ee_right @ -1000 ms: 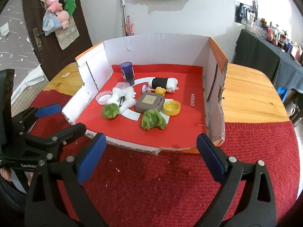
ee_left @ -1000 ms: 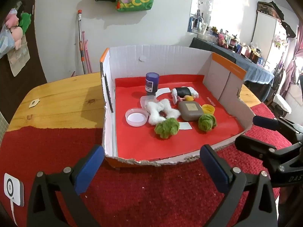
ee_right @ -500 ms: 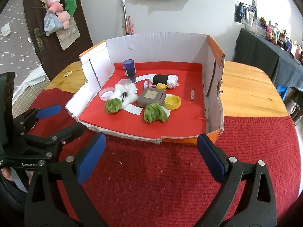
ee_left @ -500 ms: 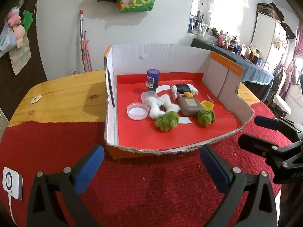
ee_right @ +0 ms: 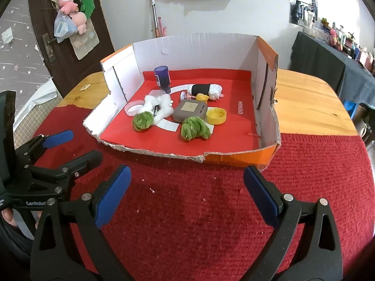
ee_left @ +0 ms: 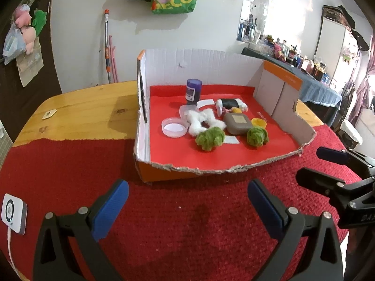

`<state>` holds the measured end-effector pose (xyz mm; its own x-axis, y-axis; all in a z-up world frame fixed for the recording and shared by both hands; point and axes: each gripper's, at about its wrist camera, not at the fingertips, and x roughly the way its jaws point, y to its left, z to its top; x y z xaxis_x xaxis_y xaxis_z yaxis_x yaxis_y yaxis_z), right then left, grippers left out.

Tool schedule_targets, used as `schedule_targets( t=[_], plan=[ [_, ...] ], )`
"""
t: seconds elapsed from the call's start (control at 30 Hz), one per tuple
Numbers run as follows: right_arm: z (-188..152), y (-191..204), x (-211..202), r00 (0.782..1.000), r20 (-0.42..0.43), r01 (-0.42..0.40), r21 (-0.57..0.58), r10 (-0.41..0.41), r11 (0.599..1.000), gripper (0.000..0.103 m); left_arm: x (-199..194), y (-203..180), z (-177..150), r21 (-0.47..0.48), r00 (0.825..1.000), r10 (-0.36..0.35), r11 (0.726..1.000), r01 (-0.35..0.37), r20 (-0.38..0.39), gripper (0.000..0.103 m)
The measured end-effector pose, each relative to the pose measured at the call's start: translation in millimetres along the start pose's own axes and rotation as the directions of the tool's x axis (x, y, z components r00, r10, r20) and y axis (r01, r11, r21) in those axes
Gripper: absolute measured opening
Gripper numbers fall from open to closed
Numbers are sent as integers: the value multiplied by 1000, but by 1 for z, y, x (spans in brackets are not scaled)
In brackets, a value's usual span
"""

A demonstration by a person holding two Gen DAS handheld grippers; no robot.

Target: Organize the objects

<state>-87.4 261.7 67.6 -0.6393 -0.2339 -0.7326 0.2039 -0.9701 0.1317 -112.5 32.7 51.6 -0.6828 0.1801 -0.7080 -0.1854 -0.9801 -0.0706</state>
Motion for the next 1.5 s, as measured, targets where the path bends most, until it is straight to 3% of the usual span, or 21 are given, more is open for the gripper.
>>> schedule_targets(
  t=[0.93,1.5],
  plan=[
    [-29,-6,14,999,-38,25,39,-24,999,98,16,-4,-24,-14,996,43,999,-44,-83,103],
    [-39,-11,25,994,-39,103,38,-101,994,98,24,-1,-32,-39,992,48,998,-53,-118,103]
  ],
)
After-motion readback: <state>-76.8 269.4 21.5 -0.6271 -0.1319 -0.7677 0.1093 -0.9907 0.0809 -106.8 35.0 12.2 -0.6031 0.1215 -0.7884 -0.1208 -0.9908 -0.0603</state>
